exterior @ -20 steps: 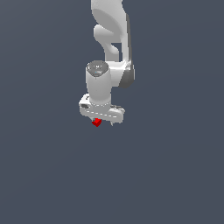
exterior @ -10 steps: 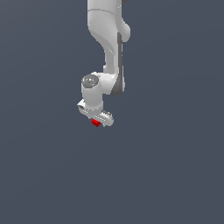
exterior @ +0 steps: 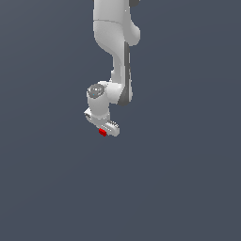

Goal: Pick up the red cube and move it to a goal position.

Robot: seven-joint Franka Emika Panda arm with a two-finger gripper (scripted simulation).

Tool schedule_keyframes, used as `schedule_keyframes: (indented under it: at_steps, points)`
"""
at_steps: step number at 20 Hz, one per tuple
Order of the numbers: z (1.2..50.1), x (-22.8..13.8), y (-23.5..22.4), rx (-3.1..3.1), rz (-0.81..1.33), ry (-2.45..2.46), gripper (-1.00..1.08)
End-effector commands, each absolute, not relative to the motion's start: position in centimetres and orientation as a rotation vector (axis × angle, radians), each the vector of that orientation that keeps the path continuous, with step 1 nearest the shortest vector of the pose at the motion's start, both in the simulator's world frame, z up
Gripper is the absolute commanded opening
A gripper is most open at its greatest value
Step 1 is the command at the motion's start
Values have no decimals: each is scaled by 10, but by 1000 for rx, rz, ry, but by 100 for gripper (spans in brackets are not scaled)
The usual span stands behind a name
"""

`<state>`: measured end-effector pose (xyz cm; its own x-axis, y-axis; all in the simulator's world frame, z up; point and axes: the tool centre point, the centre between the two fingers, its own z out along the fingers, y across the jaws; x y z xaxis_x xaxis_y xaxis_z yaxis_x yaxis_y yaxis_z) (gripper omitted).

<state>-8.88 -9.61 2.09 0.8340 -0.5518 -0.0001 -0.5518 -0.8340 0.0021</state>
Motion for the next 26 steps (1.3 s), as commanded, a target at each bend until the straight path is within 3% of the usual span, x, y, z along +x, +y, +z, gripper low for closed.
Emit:
schedule_keyframes:
  at_steps: [1,15,26]
  points:
    - [20,-89,-96,3006,0,-908,-100]
    - [24,-83,-92,3006,1,-907,-100]
    - [52,-32,-63,3006,1,-907,-100]
